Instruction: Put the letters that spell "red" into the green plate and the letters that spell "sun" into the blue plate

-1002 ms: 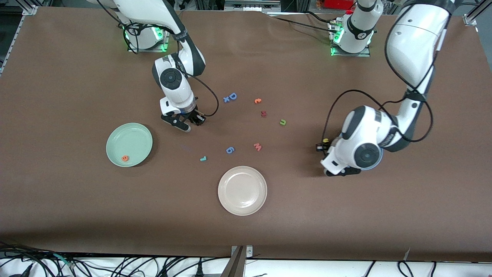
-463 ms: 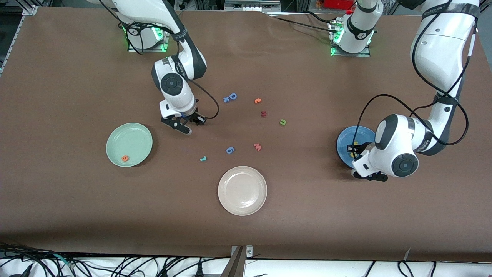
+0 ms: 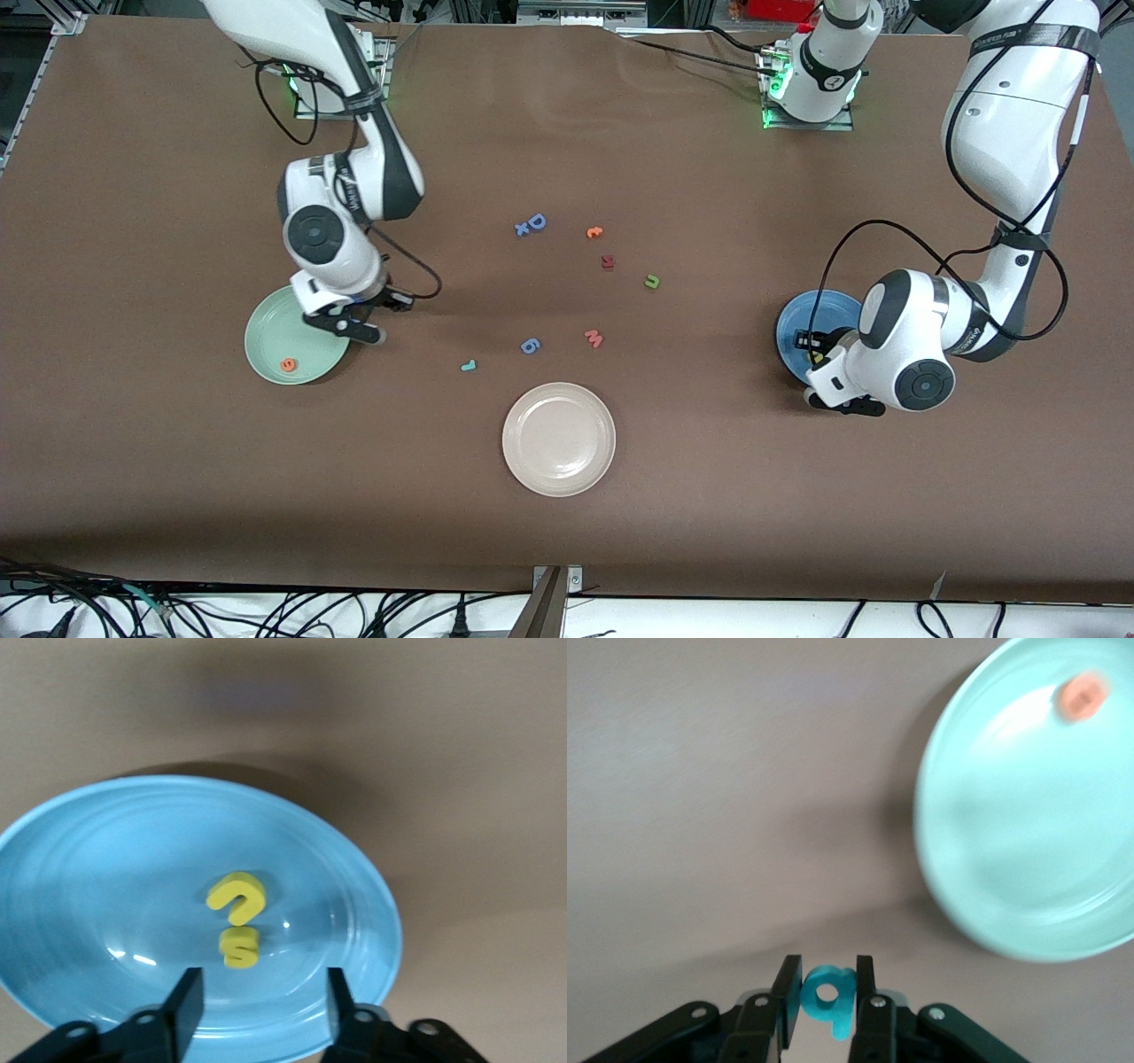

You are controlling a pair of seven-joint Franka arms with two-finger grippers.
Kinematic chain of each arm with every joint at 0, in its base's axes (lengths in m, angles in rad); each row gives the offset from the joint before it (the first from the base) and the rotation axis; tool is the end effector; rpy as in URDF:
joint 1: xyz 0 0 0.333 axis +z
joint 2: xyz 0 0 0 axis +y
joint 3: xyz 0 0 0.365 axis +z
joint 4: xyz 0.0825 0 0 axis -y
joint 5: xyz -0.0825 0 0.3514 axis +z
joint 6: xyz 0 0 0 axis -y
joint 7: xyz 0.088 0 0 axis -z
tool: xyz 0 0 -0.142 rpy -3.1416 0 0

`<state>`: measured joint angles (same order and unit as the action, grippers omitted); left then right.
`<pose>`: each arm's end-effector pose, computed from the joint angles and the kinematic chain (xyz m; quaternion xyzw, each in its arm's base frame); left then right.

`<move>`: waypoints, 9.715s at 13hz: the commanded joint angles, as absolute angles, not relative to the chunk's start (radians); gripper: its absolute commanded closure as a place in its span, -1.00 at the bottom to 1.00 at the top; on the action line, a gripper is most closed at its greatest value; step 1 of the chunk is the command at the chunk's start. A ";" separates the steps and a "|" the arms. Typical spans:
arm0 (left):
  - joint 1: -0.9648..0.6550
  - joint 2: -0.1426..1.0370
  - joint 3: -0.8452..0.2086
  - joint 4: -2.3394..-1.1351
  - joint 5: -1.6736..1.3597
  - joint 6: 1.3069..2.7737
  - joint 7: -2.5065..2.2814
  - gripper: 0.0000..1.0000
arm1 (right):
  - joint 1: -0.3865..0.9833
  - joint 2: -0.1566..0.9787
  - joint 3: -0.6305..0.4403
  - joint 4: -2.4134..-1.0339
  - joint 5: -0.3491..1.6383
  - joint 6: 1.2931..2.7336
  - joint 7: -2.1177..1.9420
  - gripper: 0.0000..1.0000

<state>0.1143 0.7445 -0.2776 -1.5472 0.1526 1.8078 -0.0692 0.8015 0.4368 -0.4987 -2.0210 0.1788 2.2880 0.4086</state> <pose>0.6384 -0.0621 0.2210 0.9717 -0.0669 -0.2264 0.0046 0.5483 0.1940 0.2812 0.9927 -0.1011 -0.0364 0.0551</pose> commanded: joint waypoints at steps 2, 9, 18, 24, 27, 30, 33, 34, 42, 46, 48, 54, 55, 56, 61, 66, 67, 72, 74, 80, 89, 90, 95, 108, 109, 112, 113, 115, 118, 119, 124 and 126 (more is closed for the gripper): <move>0.107 0.680 -0.331 -1.555 0.169 1.758 -0.072 -1.00 | 0.807 0.445 -0.599 -2.019 0.187 2.250 0.180 0.66; 0.109 0.664 -0.618 -1.584 0.173 1.811 -0.513 -1.00 | 0.775 0.449 -0.624 -1.996 0.192 2.243 0.075 -1.00; 0.089 0.593 -0.661 -2.023 0.481 2.373 -0.704 -1.00 | 0.779 0.569 -0.479 -1.775 0.345 2.246 0.400 -0.99; -0.021 0.657 -0.650 -2.002 0.621 2.387 -0.880 -0.97 | 0.779 0.727 -0.408 -1.588 0.368 2.252 0.610 -0.99; -0.021 0.692 -0.650 -2.000 0.656 2.410 -0.881 -0.86 | 0.779 0.785 -0.407 -1.531 0.406 2.253 0.632 -0.99; -0.020 0.693 -0.650 -2.002 0.658 2.416 -0.865 -0.22 | 0.778 0.840 -0.385 -1.490 0.413 2.258 0.672 -0.98; -0.012 0.690 -0.653 -2.002 0.657 2.415 -0.867 0.73 | 0.773 0.856 -0.371 -1.489 0.413 2.279 0.680 -0.98; -0.009 0.689 -0.653 -2.002 0.657 2.413 -0.867 0.74 | 0.773 0.861 -0.371 -1.489 0.413 2.279 0.681 -0.98; 0.044 0.620 -0.699 -1.990 0.637 2.295 -0.835 0.89 | 0.770 0.881 -0.351 -1.488 0.417 2.310 0.693 -0.27; 0.326 0.604 -0.898 -1.974 0.635 2.137 -0.613 0.88 | 0.767 0.881 -0.350 -1.488 0.417 2.310 0.692 0.40; 0.484 0.606 -0.969 -1.970 0.634 2.093 -0.432 0.87 | 0.765 0.881 -0.350 -1.488 0.417 2.310 0.692 0.53; 0.692 0.615 -0.954 -1.967 0.640 2.074 0.010 0.84 | 0.765 0.881 -0.350 -1.486 0.419 2.307 0.690 0.75; 0.704 0.620 -0.922 -1.964 0.646 2.074 0.058 0.84 | 0.764 0.879 -0.351 -1.477 0.419 2.301 0.690 0.79; 0.704 0.620 -0.902 -1.960 0.647 2.074 0.087 0.82 | 0.753 0.880 -0.350 -1.447 0.420 2.278 0.689 0.82; 0.706 0.647 -0.807 -1.950 0.649 2.092 0.149 0.63 | 0.697 0.867 -0.362 -1.374 0.407 2.094 0.583 0.82; 0.703 0.646 -0.811 -1.911 0.641 2.085 0.149 -0.99 | 0.695 0.825 -0.481 -1.394 0.397 1.909 0.356 0.82; 0.701 0.638 -0.818 -1.905 0.632 2.079 0.146 -0.99 | 0.696 0.801 -0.500 -1.428 0.396 1.902 0.310 0.82; 0.698 0.620 -0.917 -1.752 0.495 1.889 0.132 -1.00 | 0.703 0.701 -0.595 -1.591 0.387 1.916 0.100 0.82; 0.695 0.618 -0.949 -1.668 0.424 1.785 0.130 -1.00 | 0.703 0.680 -0.618 -1.632 0.383 1.933 0.036 0.82; 0.663 0.612 -1.081 -1.435 0.391 1.473 -0.070 -1.00 | 0.704 0.592 -0.626 -1.908 0.387 2.241 -0.146 0.82; 0.294 0.387 -0.443 -1.262 0.073 1.423 -0.064 -1.00 | 0.703 0.560 -0.626 -1.924 0.397 2.261 -0.133 -0.99; 0.206 0.367 -0.325 -1.266 0.054 1.431 -0.063 -1.00 | 0.703 0.554 -0.624 -1.918 0.397 2.244 -0.117 -0.99; -0.021 0.224 -0.122 -1.353 0.054 1.549 -0.058 -1.00 | 0.730 0.534 -0.617 -1.861 0.397 2.132 0.034 -0.99; -0.052 -0.028 -0.040 -1.697 -0.068 1.675 -0.063 -1.00 | 0.631 0.442 -0.458 -1.663 0.241 1.769 0.277 -0.99; -0.051 -0.014 -0.041 -1.683 -0.067 1.664 -0.063 -1.00 | 0.514 0.401 -0.322 -1.669 0.177 1.769 0.303 -0.99; -0.049 0.029 -0.044 -1.622 -0.064 1.619 -0.063 -1.00 | 0.293 0.324 -0.095 -1.672 0.043 1.708 0.319 -0.99; -0.054 0.037 -0.046 -1.594 -0.036 1.603 -0.063 -1.00 | 0.252 0.298 -0.071 -1.672 0.040 1.685 0.311 -1.00; -0.052 0.051 -0.048 -1.577 -0.012 1.597 -0.063 -1.00 | 0.169 0.241 -0.005 -1.671 0.002 1.648 0.289 -1.00; -0.054 0.051 -0.063 -1.577 -0.006 1.597 -0.061 -1.00 | 0.097 0.164 0.064 -1.672 -0.041 1.615 0.281 -1.00; -0.052 0.051 -0.067 -1.577 -0.006 1.597 -0.061 -1.00 | 0.078 0.144 0.080 -1.672 -0.041 1.614 0.267 -1.00; -0.048 0.051 -0.066 -1.577 -0.006 1.597 -0.060 -1.00 | 0.020 0.049 0.118 -1.674 -0.041 1.568 0.199 -1.00; -0.040 0.051 -0.066 -1.577 -0.008 1.597 -0.058 -1.00 | 0.018 0.017 0.118 -1.669 -0.044 1.545 0.201 -1.00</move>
<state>-0.0406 0.0350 -0.0677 -1.6132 -0.0362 1.6239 -0.0697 0.0411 0.0679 0.0923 -1.6545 -0.0252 1.5702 0.2160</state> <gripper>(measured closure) 0.000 0.000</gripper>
